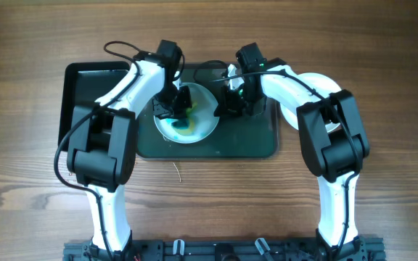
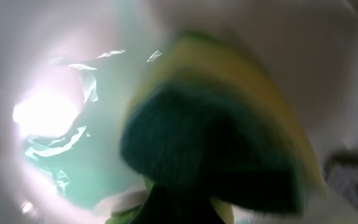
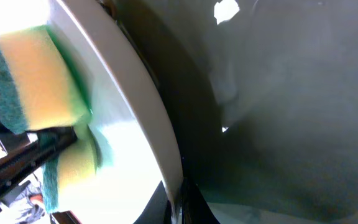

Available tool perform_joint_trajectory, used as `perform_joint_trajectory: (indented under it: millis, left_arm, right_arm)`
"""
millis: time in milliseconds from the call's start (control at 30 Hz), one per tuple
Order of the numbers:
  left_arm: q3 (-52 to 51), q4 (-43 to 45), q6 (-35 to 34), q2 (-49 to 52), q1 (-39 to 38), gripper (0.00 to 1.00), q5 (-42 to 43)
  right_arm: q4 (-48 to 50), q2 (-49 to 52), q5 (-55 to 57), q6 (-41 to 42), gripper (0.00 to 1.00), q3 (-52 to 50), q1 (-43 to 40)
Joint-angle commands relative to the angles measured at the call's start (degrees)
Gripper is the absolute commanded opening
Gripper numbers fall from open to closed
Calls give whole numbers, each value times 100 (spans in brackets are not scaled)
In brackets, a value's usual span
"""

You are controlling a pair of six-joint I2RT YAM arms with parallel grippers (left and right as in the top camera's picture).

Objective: Clean dirty plates on tray and stack at the side
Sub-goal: 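Scrub the last plate with the sponge while the right gripper holds it, then lift the last plate with the right gripper and stack it on the right pile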

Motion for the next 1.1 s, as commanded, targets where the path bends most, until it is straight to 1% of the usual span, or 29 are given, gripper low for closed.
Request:
perform_joint_trajectory:
  millis: [0, 167, 233, 267, 333, 400, 500, 600, 800, 1067]
  left_arm:
    - [-175, 282, 990, 315, -101, 4, 1351]
    - [-170, 739, 946, 315, -94, 4, 1331]
    - [-168, 933, 772, 315, -85, 4, 1023]
    - [-146, 997, 531, 315, -85, 4, 612]
    - [-79, 966, -94, 315, -85, 4, -511]
    - [28, 761, -645, 315, -85, 4, -1491]
    - [223, 356, -1073, 315, -85, 4, -2490]
    - [435, -15, -1226, 315, -85, 4, -3032]
    - [909, -551, -1228, 282, -85, 4, -3091]
    - [1110, -911, -1156, -212, -85, 4, -2592]
  right_arm:
    - [-11, 160, 127, -74, 4, -103, -28]
    - [-13, 160, 127, -74, 4, -103, -28]
    - [-13, 160, 127, -74, 4, -103, -28]
    - [-13, 160, 127, -76, 4, -103, -28]
    - [-13, 160, 127, -74, 4, -103, -28]
    - [-13, 160, 127, -76, 5, -103, -28]
    - [-13, 160, 129, -76, 4, -103, -28]
    - [-11, 160, 129, -76, 4, -103, -28]
    - [-11, 160, 129, -70, 4, -103, -28]
    - [-13, 160, 129, -76, 4, -103, -28]
